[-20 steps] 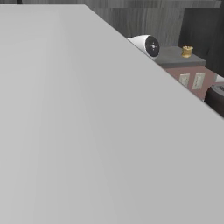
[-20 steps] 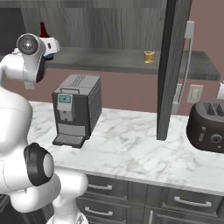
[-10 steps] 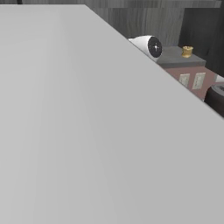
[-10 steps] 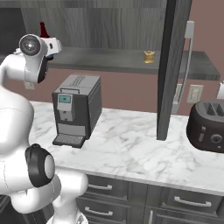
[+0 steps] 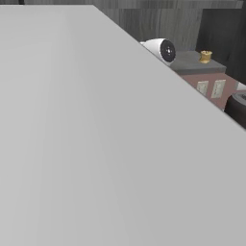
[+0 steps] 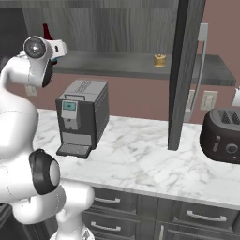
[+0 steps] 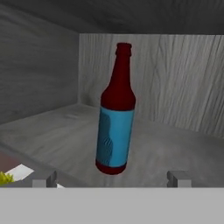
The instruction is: Get the candle and the beer from the cabinet and move them to the dining counter.
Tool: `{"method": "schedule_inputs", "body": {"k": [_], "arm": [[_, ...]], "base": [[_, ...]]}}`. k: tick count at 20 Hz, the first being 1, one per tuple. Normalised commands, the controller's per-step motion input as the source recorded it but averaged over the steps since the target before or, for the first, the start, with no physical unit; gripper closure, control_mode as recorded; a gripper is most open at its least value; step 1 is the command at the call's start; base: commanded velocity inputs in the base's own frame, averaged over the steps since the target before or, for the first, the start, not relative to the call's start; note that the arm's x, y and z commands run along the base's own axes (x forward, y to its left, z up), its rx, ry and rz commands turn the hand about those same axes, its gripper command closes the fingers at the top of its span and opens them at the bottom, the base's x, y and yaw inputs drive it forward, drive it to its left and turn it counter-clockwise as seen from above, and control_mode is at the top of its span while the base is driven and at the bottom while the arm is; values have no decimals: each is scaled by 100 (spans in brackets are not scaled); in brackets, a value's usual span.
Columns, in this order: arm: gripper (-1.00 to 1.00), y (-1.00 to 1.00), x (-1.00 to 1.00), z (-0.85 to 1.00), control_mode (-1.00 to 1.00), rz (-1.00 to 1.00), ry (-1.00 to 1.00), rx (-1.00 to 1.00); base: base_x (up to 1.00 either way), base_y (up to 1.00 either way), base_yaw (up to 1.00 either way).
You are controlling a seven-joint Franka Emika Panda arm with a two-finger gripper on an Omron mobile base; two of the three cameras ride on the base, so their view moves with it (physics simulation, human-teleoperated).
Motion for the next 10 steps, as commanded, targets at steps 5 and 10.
{"method": "schedule_inputs", "body": {"k": [5,10], "arm": [[-100,0,31,0,-100,0,0,0],[-100,5,26,0,-100,0,0,0]], "base": [[0,0,0],[0,0,0]]}}
